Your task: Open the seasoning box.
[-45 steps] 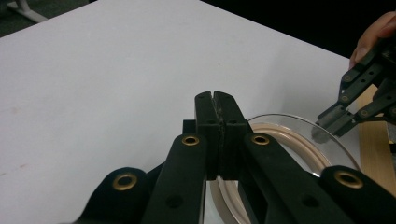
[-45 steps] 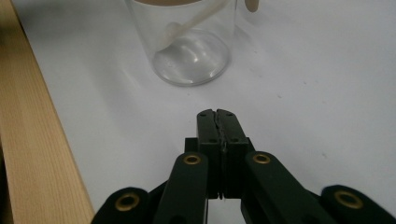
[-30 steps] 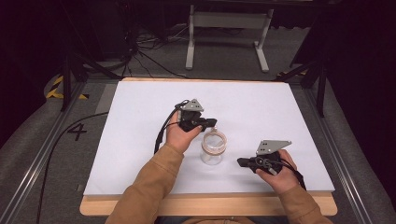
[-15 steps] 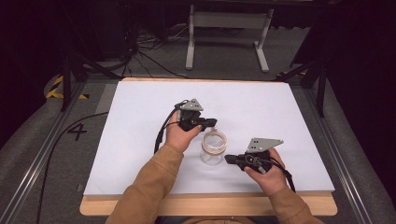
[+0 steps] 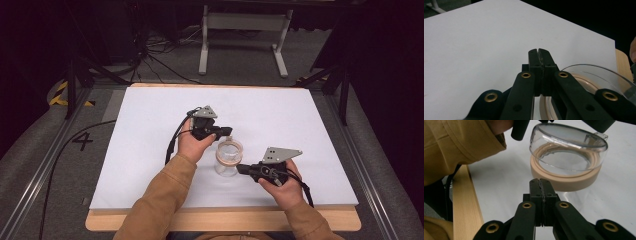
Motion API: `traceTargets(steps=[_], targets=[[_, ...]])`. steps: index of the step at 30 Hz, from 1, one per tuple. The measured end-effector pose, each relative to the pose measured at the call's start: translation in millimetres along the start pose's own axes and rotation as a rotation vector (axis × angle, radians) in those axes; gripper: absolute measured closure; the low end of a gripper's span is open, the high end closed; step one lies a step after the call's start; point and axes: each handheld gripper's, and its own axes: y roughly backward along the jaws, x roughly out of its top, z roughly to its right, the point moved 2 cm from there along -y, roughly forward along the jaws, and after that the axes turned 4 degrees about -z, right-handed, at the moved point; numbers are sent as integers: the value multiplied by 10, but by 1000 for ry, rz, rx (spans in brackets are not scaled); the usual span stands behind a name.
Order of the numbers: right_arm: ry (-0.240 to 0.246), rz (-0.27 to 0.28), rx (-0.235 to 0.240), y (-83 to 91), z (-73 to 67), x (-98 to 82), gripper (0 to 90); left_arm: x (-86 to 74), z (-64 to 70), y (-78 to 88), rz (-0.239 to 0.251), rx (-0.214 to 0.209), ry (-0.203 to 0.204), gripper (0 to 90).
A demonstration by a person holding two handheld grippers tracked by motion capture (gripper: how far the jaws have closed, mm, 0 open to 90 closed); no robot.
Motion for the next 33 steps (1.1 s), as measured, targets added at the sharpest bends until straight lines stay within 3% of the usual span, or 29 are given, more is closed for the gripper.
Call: traceTargets(steps=[9,21,33], targets=[[-64,76,65,-21,27,18,900,-3,-11,8,-8,-5,4,900],[-93,108,60,-31,80,1,900,-7,-15,-1,2,-9,5,900],[-90,120,57,-26,77,11,900,-13,-9,4,6,1,-9,900]])
